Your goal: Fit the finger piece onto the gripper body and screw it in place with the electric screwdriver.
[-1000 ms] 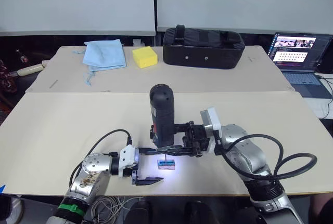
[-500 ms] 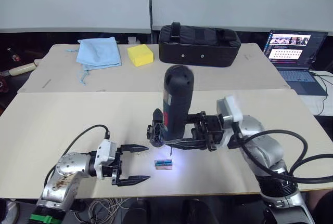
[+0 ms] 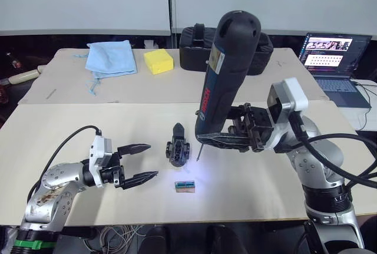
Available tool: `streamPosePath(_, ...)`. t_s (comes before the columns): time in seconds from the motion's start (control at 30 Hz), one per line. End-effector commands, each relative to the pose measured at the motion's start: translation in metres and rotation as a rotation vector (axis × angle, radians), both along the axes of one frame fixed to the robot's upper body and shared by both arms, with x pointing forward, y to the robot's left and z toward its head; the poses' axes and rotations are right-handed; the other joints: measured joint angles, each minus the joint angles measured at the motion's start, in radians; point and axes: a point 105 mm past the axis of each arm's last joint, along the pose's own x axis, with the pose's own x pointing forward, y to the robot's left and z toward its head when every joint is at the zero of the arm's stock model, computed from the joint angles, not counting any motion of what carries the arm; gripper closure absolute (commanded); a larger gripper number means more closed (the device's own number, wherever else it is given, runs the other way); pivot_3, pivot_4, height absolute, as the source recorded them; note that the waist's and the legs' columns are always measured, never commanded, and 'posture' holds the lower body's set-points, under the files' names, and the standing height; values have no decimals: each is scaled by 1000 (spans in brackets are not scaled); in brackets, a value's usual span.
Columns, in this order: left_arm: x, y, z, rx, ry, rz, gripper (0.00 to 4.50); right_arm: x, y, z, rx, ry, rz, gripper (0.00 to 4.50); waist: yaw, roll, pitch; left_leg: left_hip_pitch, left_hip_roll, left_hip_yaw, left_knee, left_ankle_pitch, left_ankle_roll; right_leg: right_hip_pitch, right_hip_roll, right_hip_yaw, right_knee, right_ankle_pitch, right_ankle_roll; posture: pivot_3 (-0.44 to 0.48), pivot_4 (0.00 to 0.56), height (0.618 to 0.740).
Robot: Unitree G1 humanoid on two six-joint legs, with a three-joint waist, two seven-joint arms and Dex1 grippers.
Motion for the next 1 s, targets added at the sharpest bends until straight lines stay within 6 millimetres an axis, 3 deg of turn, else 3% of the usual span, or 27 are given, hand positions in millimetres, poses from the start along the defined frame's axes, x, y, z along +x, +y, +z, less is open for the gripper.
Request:
streamPosePath(0.03,8,-5,-13,63,-39,19,47,-13,0,20,47,-80,47,2572,0,0,0,0,0,0,0,0,0,0,0,0,0,0,0,0,150,740)
streamPosePath(0.2,16,-23,-39,95,-4,8,47,-14,0,20,36,-83,63,2572,2,0,0,-1,0,1,0,0,0,0,0,0,0,0,0,0,150,740)
streamPosePath(0.5,31,-63,-47,50,-14,12,47,-12,-1,18,18,-82,53,2572,0,-1,0,0,-1,1,0,0,0,1,0,1,0,4,6,0,150,740)
streamPosePath(0.8,45,-73,-51,54,19,55,47,-11,-2,17,7,-81,37,2572,1,-1,0,1,-1,1,0,0,0,2,1,2,0,5,7,0,150,740)
streamPosePath(0.93,44,-70,-52,73,28,23,1880,-11,-4,16,3,-80,25,2572,1,-1,0,1,-1,1,0,0,0,3,1,2,0,5,7,0,150,740)
streamPosePath(0.97,44,-69,-51,72,25,6,2185,-11,-4,16,1,-80,23,2572,1,-1,0,1,-1,1,0,0,0,3,1,2,0,5,7,0,150,740)
streamPosePath(1.0,43,-69,-49,71,23,-25,2167,-11,-4,16,-1,-79,22,2572,1,-1,0,1,-1,1,0,0,0,3,1,2,0,5,7,0,150,740)
